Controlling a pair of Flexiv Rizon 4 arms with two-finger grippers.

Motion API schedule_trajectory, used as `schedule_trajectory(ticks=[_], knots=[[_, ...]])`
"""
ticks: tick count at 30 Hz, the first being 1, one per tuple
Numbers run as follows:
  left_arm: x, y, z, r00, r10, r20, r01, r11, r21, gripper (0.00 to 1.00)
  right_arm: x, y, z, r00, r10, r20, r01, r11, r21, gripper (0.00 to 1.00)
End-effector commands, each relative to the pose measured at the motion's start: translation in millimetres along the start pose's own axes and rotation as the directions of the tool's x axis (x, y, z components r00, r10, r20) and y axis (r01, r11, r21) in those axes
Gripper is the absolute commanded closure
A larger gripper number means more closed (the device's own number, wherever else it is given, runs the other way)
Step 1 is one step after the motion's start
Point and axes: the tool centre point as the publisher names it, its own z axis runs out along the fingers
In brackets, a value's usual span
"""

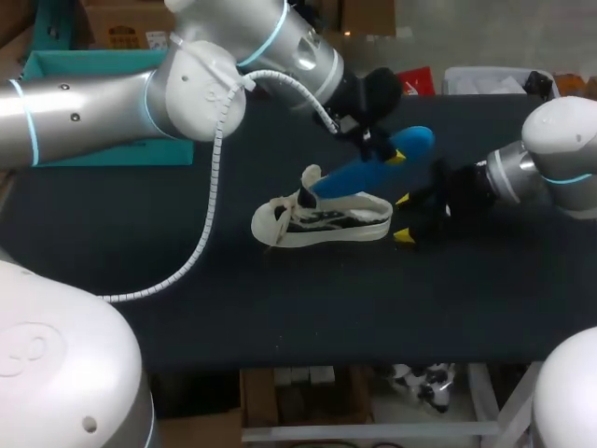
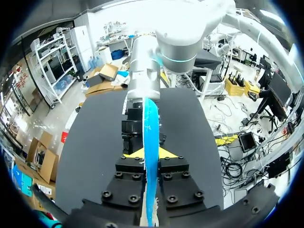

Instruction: Open the shoe tongue, take the insole out of the shoe, put the insole back into the shoe, and pack the shoe into the shoebox

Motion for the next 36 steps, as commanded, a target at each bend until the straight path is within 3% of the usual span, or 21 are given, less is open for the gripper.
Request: schedule_trajectory(ticks=[1, 8, 11, 18, 23, 28, 32, 36], knots=[[11.5, -4.3, -19, 1.000, -0.004, -0.002, 0.004, 0.999, 0.044, 1.00, 9, 17, -32, 1.000, -0.005, 0.001, 0.005, 0.996, 0.093, 0.00], [15.5, -2.5, -60, 0.998, -0.048, -0.030, 0.051, 0.991, 0.125, 1.00, -1, 48, -56, 0.998, -0.059, -0.021, 0.063, 0.974, 0.216, 0.00], [17.3, 5.8, -75, 0.997, -0.073, -0.007, 0.073, 0.989, 0.129, 1.00, -5, 64, -61, 0.997, -0.074, -0.036, 0.081, 0.957, 0.280, 0.00], [11.4, 34.6, -117, 0.991, -0.127, -0.050, 0.134, 0.976, 0.169, 1.00, -19, 95, -58, 0.993, -0.082, -0.082, 0.109, 0.902, 0.417, 0.00], [9.1, 40.9, -139, 0.987, -0.138, -0.078, 0.151, 0.967, 0.204, 1.00, -24, 104, -57, 0.989, -0.103, -0.106, 0.139, 0.891, 0.433, 0.00], [7.7, 23.3, -154, 0.985, -0.120, -0.126, 0.148, 0.958, 0.246, 1.00, -25, 106, -56, 0.986, -0.112, -0.120, 0.154, 0.887, 0.436, 0.00], [12.0, 11.7, -160, 0.988, -0.119, -0.102, 0.141, 0.957, 0.254, 1.00, -22, 107, -58, 0.985, -0.121, -0.120, 0.162, 0.884, 0.438, 0.00], [13.8, 20.7, -157, 0.986, -0.140, -0.091, 0.159, 0.956, 0.246, 1.00, -23, 108, -54, 0.984, -0.126, -0.130, 0.171, 0.878, 0.447, 0.00]])
